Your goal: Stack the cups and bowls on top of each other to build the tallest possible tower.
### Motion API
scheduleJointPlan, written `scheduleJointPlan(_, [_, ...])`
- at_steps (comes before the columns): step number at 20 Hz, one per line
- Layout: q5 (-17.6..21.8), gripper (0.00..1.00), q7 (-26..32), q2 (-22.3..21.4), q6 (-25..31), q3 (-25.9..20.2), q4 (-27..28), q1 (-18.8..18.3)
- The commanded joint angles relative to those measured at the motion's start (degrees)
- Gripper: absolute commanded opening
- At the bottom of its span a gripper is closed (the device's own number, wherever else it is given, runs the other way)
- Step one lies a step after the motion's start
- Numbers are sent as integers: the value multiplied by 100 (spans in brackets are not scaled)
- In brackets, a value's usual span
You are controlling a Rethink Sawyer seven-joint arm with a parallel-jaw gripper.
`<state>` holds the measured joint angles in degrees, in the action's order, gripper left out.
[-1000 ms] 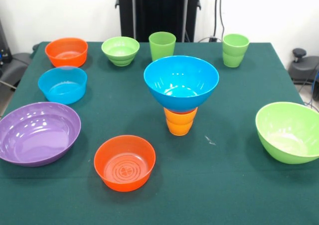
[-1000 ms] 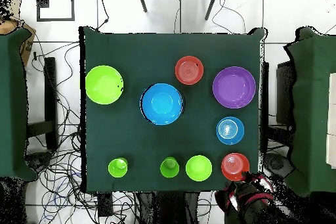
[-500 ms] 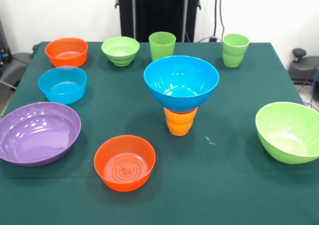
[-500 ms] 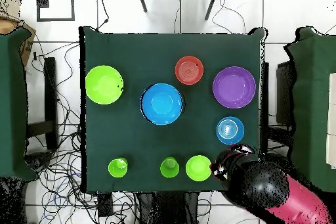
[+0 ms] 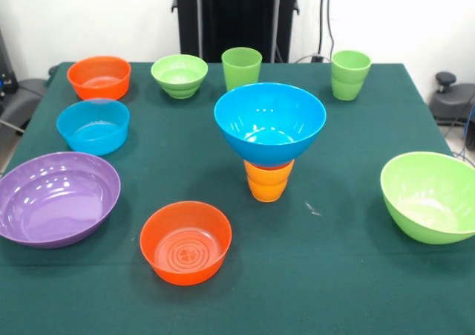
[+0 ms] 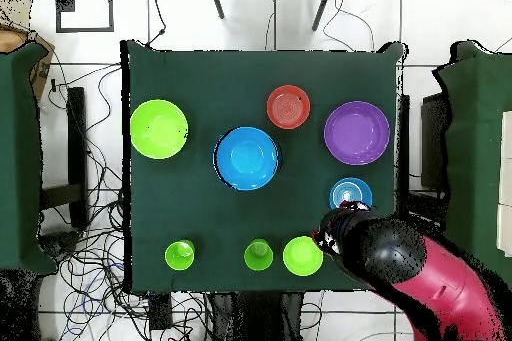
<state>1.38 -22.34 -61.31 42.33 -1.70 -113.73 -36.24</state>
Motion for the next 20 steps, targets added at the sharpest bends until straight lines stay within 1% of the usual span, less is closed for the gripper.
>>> scheduleJointPlan(1, [-32,100,-1728,615,-639,-248,138,402])
scheduleJointPlan(4, [119,100,-1830,995,-509,-142,545,552])
scheduleJointPlan(8, [-61,100,-1959,1512,-501,-142,846,600])
scheduleJointPlan(10, [-43,100,-1937,1617,-745,-138,771,589])
scheduleJointPlan(11, [-8,100,-1921,1553,-792,-118,696,591])
scheduleJointPlan(14, [130,100,-1907,1188,-538,27,528,690])
scheduleJointPlan(16, [263,100,-1989,1339,-809,96,466,723])
scheduleJointPlan(18, [430,100,-1893,1581,-1151,80,398,628])
scheduleJointPlan(20, [587,100,-1724,1734,-1174,96,436,564])
